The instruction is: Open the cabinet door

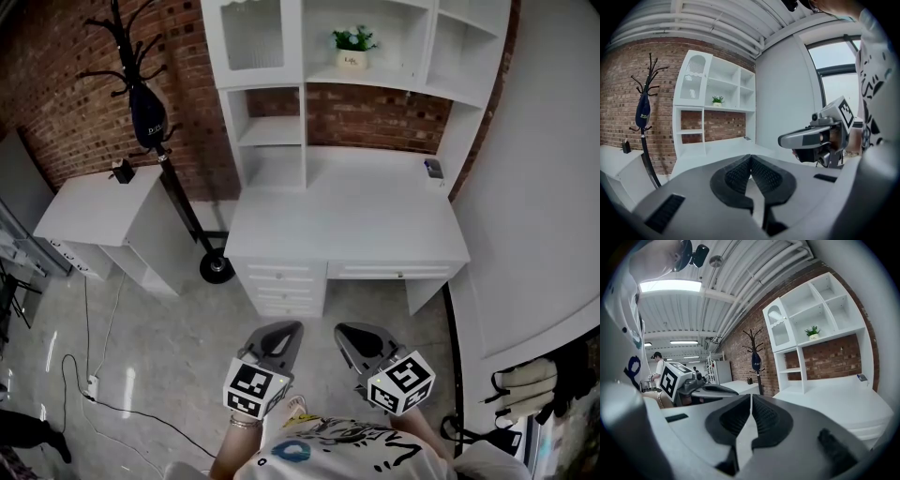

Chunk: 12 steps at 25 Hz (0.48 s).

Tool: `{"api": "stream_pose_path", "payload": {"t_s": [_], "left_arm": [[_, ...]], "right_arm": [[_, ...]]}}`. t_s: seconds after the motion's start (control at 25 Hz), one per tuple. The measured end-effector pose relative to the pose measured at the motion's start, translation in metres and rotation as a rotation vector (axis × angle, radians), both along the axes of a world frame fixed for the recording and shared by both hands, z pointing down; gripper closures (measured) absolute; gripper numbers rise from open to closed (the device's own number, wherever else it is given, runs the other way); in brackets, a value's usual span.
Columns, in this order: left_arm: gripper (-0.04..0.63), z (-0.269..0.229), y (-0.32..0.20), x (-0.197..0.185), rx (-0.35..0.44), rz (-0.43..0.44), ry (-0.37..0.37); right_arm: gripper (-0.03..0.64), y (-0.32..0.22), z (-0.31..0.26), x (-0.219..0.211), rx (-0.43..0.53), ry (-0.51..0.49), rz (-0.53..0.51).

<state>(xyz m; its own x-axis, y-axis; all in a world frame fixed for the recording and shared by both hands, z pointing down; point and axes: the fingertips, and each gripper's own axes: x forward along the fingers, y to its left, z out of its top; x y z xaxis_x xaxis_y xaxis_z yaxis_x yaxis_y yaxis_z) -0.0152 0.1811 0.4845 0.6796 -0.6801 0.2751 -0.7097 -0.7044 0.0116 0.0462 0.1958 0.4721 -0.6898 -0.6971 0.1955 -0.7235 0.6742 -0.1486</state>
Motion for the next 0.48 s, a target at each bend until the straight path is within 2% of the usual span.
{"api": "stream_pose_path", "payload": {"t_s": [0.48], "left_arm": [[0.581, 0.004, -0.030, -0.024, -0.012, 0.018, 0.008]], "right_arm": [[0.588, -0.035, 0.002, -0.025, -0.007, 0.008, 0.018]]}}
